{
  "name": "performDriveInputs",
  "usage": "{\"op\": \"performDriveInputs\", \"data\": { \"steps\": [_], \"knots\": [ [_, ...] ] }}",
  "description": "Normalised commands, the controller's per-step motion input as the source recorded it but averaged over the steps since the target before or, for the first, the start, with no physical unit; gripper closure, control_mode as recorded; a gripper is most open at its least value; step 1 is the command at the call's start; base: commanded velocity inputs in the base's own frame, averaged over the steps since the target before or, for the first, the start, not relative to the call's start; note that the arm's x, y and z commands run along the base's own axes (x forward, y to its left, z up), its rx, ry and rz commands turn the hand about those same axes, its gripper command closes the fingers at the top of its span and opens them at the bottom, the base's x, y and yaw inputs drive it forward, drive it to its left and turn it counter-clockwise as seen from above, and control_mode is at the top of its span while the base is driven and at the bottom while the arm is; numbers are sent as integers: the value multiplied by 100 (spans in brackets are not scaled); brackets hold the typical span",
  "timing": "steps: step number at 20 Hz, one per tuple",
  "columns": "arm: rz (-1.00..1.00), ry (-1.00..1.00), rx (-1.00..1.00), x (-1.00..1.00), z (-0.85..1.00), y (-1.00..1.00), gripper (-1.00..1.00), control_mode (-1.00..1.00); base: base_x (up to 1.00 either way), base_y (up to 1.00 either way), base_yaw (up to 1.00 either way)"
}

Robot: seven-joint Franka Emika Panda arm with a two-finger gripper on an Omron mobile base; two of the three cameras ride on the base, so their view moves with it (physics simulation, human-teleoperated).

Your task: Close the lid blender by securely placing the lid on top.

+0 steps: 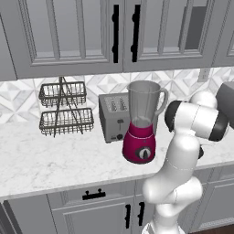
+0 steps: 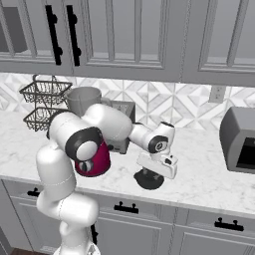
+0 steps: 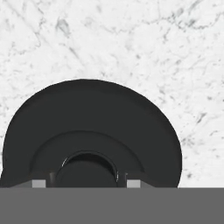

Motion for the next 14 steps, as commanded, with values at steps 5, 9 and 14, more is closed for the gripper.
{"op": "performDriveInputs", "data": {
  "steps": [5,9,14],
  "knots": [
    [0,-3,0,-11,-32,35,100,-100,0,0,0],
    [0,-4,0,-13,-8,57,100,-100,0,0,0],
    [0,-14,3,-42,32,15,100,-100,0,0,0]
  ]
}}
